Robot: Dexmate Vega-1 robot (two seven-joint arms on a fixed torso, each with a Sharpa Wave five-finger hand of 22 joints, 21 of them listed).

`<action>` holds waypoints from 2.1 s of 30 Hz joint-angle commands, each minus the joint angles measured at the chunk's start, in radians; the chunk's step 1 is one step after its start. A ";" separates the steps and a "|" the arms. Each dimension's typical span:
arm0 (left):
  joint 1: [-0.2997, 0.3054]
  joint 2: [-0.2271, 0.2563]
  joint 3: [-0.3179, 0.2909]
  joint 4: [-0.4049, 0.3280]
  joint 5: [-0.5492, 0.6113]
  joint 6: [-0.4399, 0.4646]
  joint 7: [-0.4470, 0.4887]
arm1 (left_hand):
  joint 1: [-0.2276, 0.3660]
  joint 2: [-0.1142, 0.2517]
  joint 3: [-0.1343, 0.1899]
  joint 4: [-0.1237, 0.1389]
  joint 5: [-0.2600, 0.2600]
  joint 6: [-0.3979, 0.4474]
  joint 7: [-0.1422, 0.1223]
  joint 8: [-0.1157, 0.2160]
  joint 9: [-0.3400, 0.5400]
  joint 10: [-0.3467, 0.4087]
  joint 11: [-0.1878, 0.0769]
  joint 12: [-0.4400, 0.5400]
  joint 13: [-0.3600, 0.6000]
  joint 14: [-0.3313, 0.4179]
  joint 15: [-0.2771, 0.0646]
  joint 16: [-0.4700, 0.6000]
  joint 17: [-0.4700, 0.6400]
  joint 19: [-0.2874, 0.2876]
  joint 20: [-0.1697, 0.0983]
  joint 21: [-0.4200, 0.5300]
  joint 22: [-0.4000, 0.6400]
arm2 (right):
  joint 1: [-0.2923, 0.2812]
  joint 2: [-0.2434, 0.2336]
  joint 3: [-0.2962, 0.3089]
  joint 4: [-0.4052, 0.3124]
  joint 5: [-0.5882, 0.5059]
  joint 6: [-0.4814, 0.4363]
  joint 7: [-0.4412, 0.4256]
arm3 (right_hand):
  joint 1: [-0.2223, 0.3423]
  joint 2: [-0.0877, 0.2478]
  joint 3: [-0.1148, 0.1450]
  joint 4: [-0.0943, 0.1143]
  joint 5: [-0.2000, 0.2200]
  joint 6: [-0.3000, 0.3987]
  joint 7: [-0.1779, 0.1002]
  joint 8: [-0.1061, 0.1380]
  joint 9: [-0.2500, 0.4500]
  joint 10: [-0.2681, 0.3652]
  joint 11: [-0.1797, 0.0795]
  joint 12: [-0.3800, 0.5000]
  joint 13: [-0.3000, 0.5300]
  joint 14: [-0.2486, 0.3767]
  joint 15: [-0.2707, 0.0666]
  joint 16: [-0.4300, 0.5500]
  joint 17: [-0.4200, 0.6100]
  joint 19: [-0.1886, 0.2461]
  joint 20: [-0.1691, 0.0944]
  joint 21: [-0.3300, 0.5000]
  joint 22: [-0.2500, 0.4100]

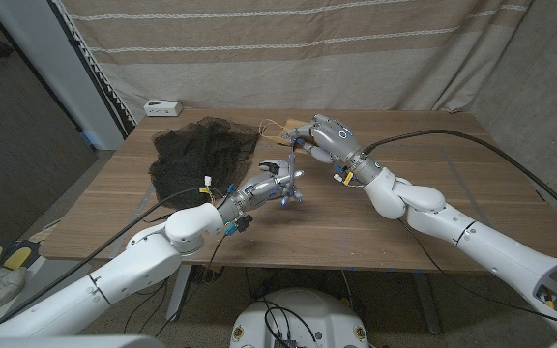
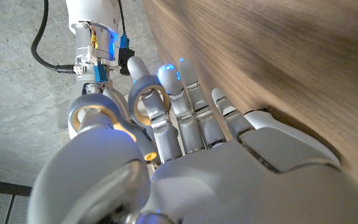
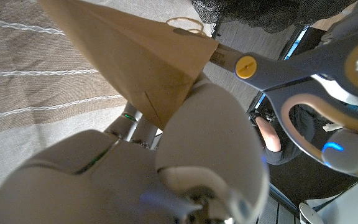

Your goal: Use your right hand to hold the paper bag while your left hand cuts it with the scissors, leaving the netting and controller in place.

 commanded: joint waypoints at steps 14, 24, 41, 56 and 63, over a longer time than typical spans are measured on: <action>0.009 0.008 -0.012 0.015 0.002 -0.024 -0.020 | -0.050 -0.086 -0.068 0.003 0.047 0.047 0.048 -0.025 -0.018 -0.076 -0.075 0.005 -0.010 0.013 -0.132 0.003 0.008 0.010 0.008 -0.012 -0.001 | 0.012 0.028 -0.027 -0.014 -0.002 -0.081 0.037 | -0.003 0.005 0.005 0.003 0.009 0.011 0.010 -0.004 0.004 0.011 0.003 -0.002 0.002 0.012 -0.132 -0.003 0.000 -0.007 -0.154 0.005 0.000; 0.012 0.007 -0.015 0.007 0.003 -0.022 -0.013 | -0.047 -0.087 -0.081 0.000 0.062 0.054 0.052 -0.035 -0.015 -0.073 -0.074 0.010 -0.009 0.016 -0.133 0.004 0.012 0.014 0.008 -0.013 -0.002 | 0.015 0.038 -0.031 -0.012 -0.001 -0.117 0.040 | -0.005 0.005 0.004 0.004 0.009 0.010 0.012 -0.006 0.005 0.013 0.003 -0.004 0.002 0.014 -0.132 -0.005 0.000 -0.006 -0.153 0.006 -0.001; 0.026 0.014 -0.020 -0.004 -0.012 -0.014 -0.011 | -0.047 -0.079 -0.101 0.001 0.083 0.063 0.057 -0.051 -0.007 -0.070 -0.075 0.013 -0.013 0.017 -0.133 0.004 0.018 0.014 0.008 -0.016 -0.003 | 0.002 0.030 -0.021 -0.044 0.006 -0.211 0.076 | -0.005 0.004 0.004 0.003 0.009 0.007 0.023 -0.010 0.005 0.014 0.004 -0.008 0.001 0.017 -0.132 -0.006 0.001 -0.005 -0.152 0.005 -0.003; 0.071 0.028 -0.033 -0.015 -0.022 -0.035 0.005 | -0.045 -0.077 -0.126 0.000 0.101 0.074 0.062 -0.064 0.002 -0.065 -0.069 0.018 -0.019 0.023 -0.133 0.005 0.024 0.018 0.009 -0.017 -0.003 | 0.004 0.036 -0.031 -0.050 0.022 -0.243 0.109 | -0.007 0.004 0.004 0.003 0.009 0.006 0.024 -0.013 0.005 0.014 0.003 -0.011 0.001 0.018 -0.132 -0.009 0.001 -0.004 -0.151 0.005 -0.003; 0.086 0.040 -0.054 -0.014 -0.014 -0.045 0.024 | -0.044 -0.076 -0.134 0.000 0.107 0.077 0.060 -0.070 0.001 -0.065 -0.069 0.019 -0.020 0.025 -0.133 0.005 0.026 0.018 0.010 -0.018 -0.003 | 0.012 0.046 -0.033 -0.044 0.019 -0.260 0.099 | -0.007 0.004 0.004 0.003 0.009 0.004 0.024 -0.015 0.006 0.014 0.003 -0.012 0.001 0.019 -0.132 -0.011 0.000 -0.004 -0.152 0.004 -0.004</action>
